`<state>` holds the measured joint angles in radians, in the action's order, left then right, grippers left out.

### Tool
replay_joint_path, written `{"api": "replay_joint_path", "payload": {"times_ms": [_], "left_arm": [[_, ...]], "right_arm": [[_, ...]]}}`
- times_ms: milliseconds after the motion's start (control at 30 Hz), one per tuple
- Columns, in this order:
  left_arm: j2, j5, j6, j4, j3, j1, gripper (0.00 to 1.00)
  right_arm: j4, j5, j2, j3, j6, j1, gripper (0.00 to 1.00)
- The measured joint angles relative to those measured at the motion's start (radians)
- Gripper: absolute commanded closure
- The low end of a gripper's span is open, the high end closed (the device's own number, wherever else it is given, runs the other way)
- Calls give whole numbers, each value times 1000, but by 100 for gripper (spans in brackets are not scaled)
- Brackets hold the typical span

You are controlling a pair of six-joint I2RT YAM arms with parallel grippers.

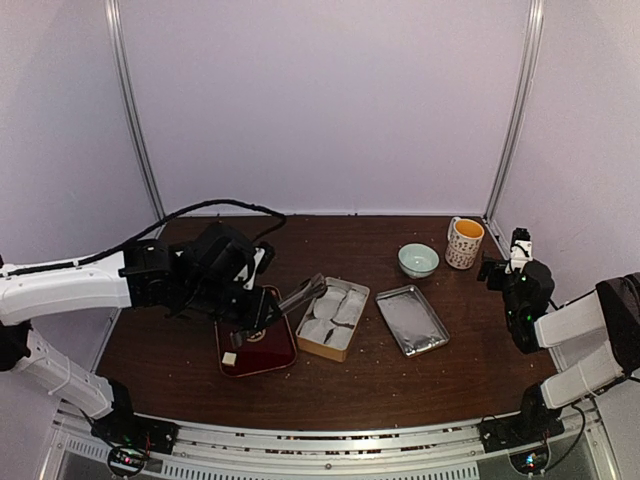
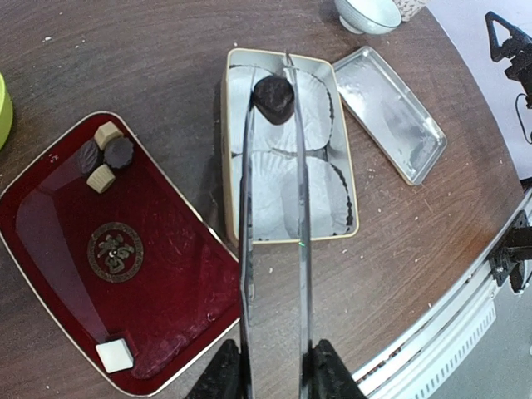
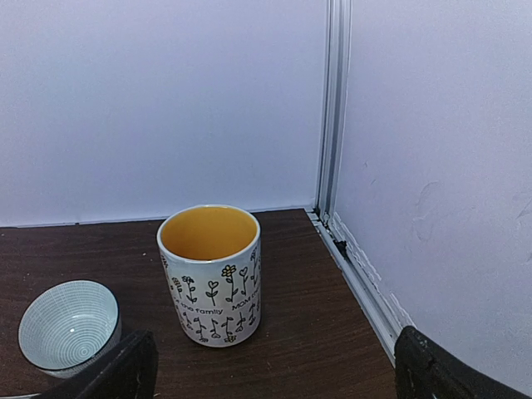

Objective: Pack the chocolate

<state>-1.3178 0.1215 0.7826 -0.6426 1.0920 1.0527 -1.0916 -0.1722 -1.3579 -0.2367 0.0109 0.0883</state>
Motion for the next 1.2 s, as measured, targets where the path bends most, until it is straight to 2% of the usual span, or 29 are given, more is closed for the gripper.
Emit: {"api": "replay_joint_path", "payload": {"times_ms": [200,367,567,1000,1200], "left_arm": [[-101,-5,-37,19,81,0,74],[-196,43,-61,-10,169,0,77],[-304,80,-97,-44,253,0,77],[-330,141,-105,-109,281,0,65],[-330,144,-105,-119,281,0,65]], "right_arm": [[0,0,0,0,0,0,0],[0,0,0,0,0,0,0],[0,0,0,0,0,0,0],[0,0,0,0,0,0,0],[0,0,0,0,0,0,0]]}}
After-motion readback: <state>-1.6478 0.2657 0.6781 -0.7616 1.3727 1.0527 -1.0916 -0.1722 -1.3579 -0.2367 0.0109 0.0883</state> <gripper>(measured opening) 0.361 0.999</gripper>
